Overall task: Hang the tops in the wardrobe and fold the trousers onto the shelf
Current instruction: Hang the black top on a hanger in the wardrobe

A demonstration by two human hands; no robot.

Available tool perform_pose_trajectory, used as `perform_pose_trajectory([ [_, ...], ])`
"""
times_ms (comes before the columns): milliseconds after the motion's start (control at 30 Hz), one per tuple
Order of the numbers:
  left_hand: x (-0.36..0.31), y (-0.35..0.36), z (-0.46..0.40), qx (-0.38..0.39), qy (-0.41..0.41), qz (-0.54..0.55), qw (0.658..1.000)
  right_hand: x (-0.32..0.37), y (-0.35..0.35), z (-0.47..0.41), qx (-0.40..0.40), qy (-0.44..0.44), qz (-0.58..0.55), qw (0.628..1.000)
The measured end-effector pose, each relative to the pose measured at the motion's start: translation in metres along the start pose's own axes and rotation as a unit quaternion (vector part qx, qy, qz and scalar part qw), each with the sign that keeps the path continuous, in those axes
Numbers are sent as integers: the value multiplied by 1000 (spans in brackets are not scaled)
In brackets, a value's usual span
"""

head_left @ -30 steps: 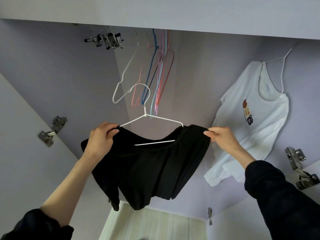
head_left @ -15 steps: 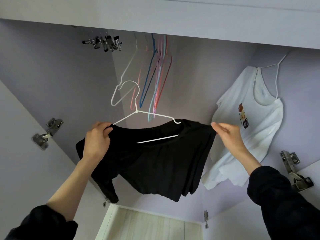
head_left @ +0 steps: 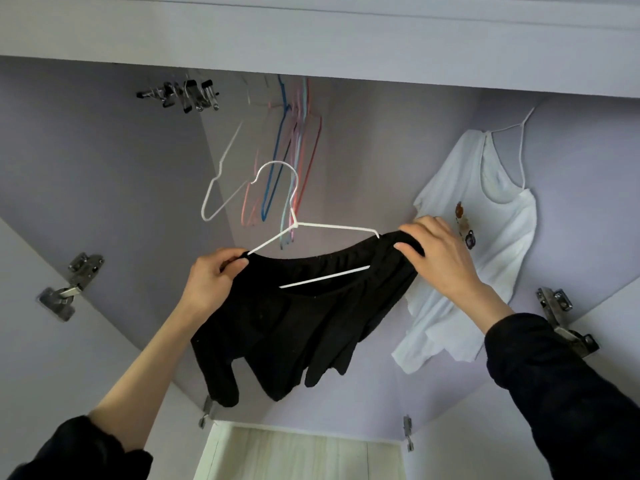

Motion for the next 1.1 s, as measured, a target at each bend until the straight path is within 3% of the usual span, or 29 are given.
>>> perform_pose_trajectory([
  [267, -6, 43, 8, 100, -13, 30, 994, -2, -11, 42, 49, 8, -8, 999],
  [400, -22, 63, 9, 139, 19, 14, 990, 0, -21, 58, 100, 48, -45, 993],
  [567, -37, 82, 9, 166, 44, 2, 985, -3, -38, 66, 74, 113, -106, 985],
  [633, -37, 85, 7, 182, 44, -4, 982, 0, -43, 61, 102, 144, -173, 969],
  [700, -44, 93, 9, 214, 57, -19, 975, 5, -51, 52, 168, 203, -272, 926],
  [833, -61, 111, 14, 236, 99, -52, 965, 12, -59, 43, 261, 303, -478, 782],
  [1100, -101, 122, 27, 107, 222, -120, 962, -9, -72, 61, 187, 417, -642, 616],
])
Point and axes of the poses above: each hand's wrist, its own z-axis away from the middle knuckle, its own y-axis out of the palm, x = y × z, the point moved 2 cm from there along -z, towards the middle knuckle, and after that the axes turned 12 degrees about -y, right-handed, at the moved point
